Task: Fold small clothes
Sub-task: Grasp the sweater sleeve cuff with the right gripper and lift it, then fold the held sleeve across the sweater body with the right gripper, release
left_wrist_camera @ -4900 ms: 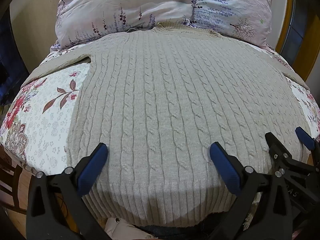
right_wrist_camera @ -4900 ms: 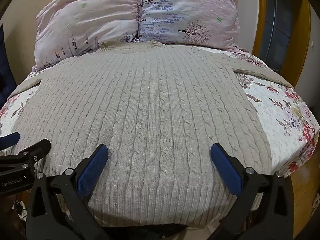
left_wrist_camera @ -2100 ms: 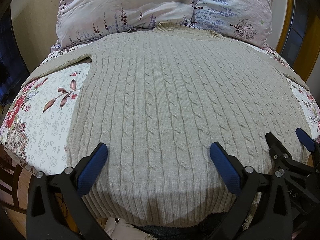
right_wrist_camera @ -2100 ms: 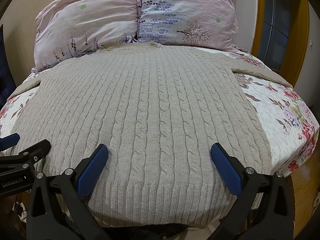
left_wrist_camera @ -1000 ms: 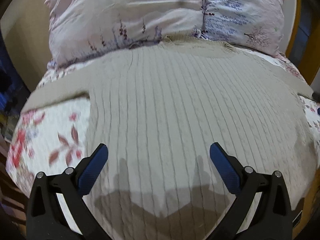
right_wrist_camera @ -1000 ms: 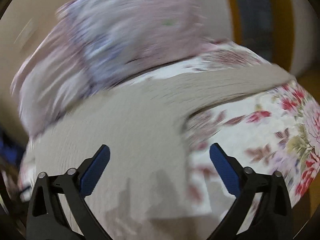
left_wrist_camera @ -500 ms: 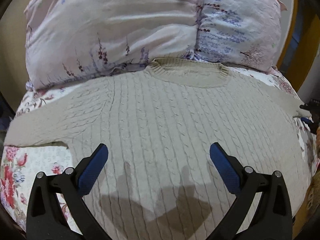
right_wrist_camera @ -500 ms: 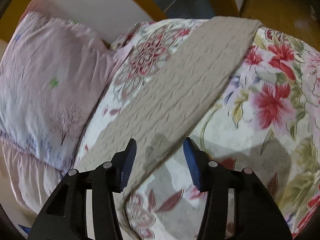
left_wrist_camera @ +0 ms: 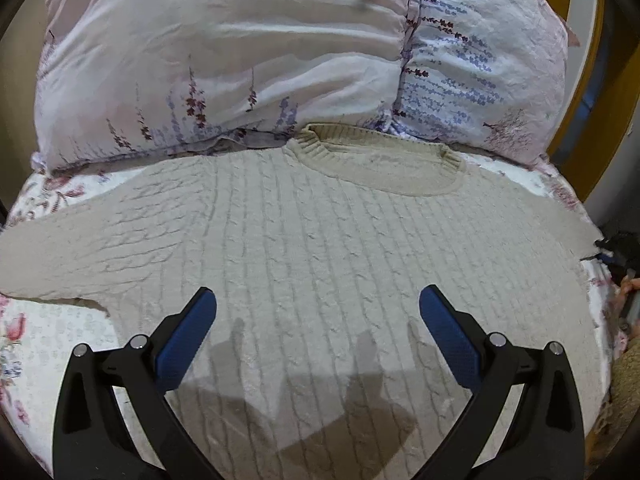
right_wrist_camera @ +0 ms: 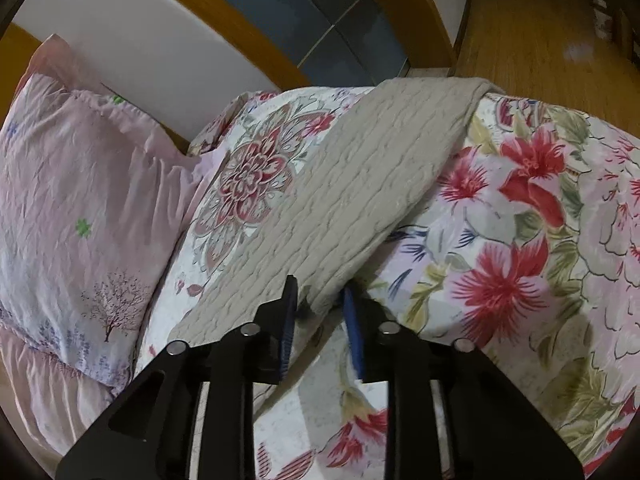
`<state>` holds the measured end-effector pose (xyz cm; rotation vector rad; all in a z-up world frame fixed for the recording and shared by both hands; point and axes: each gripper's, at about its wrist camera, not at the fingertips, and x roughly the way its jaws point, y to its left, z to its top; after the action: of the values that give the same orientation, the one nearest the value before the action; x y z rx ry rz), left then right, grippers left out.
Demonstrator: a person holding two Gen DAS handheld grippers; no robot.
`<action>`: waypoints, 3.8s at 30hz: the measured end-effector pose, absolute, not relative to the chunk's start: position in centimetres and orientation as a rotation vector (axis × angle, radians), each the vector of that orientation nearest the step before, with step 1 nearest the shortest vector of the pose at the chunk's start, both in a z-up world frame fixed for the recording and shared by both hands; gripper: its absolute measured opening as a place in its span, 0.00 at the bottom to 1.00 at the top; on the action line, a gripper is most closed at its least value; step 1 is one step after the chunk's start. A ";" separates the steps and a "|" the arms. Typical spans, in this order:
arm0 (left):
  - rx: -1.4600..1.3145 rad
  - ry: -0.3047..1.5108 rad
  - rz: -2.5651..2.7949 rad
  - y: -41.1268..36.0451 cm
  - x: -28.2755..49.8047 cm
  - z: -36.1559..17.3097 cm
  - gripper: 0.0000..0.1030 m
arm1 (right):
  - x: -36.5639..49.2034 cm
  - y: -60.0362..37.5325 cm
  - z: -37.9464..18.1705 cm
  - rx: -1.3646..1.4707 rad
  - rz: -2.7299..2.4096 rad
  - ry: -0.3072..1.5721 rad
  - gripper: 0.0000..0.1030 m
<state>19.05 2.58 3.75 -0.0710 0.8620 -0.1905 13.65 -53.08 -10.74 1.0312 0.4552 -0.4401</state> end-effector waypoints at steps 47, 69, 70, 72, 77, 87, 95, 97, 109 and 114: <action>-0.511 0.936 -0.425 4.7 22.6 3.2 0.97 | 19.1 -35.3 -6.6 0.884 -0.002 0.561 0.29; -0.775 1.001 -0.467 5.9 24.4 0.6 0.82 | 22.2 -19.9 -5.1 0.505 0.473 0.768 0.57; -0.784 1.006 -0.470 5.9 24.5 0.5 0.76 | 21.7 -21.3 -5.2 0.554 0.459 0.762 0.57; -0.802 1.022 -0.464 5.6 25.0 0.2 0.70 | 20.9 -24.3 -5.8 0.674 0.417 0.755 0.57; -0.784 1.077 -0.488 3.7 26.3 -0.9 0.30 | 18.5 -32.6 -8.4 0.940 0.243 0.704 0.55; -0.610 0.938 -0.412 5.2 27.3 2.1 0.06 | 17.8 -37.0 -8.4 1.026 0.062 0.558 0.42; -0.545 1.018 -0.338 6.3 26.6 -0.1 0.07 | 17.5 -36.1 -9.0 0.881 -0.052 0.571 0.08; -0.520 1.027 -0.322 6.2 26.3 -0.4 0.07 | 17.7 -35.5 -8.8 0.817 -0.095 0.588 0.07; -0.483 0.915 -0.313 10.3 22.8 2.7 0.58 | 15.4 -31.7 -3.6 0.562 -0.139 0.561 0.42; -0.554 0.833 -0.215 16.5 19.5 3.6 0.59 | 17.8 -26.3 -1.5 0.398 0.051 0.606 0.42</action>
<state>19.45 16.47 3.60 -0.5542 0.8335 -0.2152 17.84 -26.33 -1.54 0.3979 0.6057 0.0514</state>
